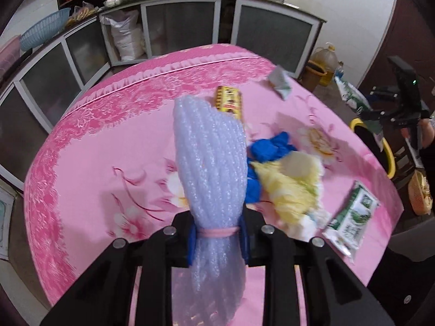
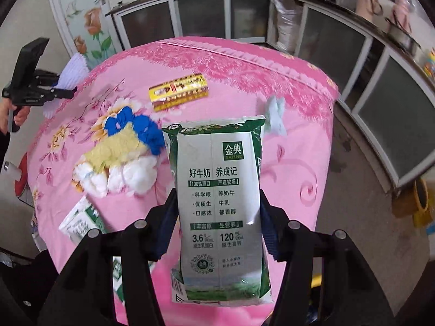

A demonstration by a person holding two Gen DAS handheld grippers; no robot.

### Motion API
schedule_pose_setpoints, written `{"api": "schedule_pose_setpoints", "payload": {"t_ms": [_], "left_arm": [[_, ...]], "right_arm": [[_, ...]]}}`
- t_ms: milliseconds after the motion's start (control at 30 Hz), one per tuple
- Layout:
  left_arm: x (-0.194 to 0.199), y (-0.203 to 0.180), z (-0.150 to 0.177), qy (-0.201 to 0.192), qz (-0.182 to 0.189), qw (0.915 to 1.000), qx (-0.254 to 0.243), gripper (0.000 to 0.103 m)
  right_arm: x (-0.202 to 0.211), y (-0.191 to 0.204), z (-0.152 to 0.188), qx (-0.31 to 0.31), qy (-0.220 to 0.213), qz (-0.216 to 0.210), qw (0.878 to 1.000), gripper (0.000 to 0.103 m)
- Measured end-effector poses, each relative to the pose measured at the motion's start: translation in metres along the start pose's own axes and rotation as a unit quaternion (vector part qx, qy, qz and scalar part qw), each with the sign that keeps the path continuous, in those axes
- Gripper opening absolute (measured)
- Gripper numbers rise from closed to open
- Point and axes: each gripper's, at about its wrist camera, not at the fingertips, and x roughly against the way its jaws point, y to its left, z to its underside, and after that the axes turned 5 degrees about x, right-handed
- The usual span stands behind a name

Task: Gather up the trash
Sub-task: 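Carry both items over the bin and open both tools to drop them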

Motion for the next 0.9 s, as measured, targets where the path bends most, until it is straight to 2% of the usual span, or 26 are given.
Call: {"api": "schedule_pose_setpoints", "payload": {"t_ms": [200,367,567,667,800,900], "left_arm": [[0.006,-0.052,0.011,-0.041,0.042,0.9983,-0.001,0.023],[-0.009,-0.126,-0.003,-0.064,0.085,0.994,-0.026,0.023],[-0.038,-0.235,-0.026,-0.071,0.147,0.9839,-0.074,0.023],[-0.058,-0.284,-0.037,-0.067,0.161,0.9803,-0.093,0.023],[-0.087,-0.334,-0.055,-0.061,0.185,0.9765,-0.091,0.023],[-0.108,-0.366,-0.062,-0.057,0.189,0.9757,-0.095,0.023]], "right_arm": [[0.03,-0.021,0.069,-0.079,-0.036,0.009,0.996,0.053],[0.064,-0.042,0.12,-0.146,-0.071,0.044,0.986,0.053],[0.107,-0.072,0.177,-0.224,-0.111,0.108,0.962,0.053],[0.124,-0.087,0.205,-0.253,-0.121,0.148,0.949,0.053],[0.136,-0.109,0.238,-0.29,-0.126,0.158,0.935,0.054],[0.134,-0.122,0.258,-0.315,-0.12,0.164,0.927,0.054]]}}
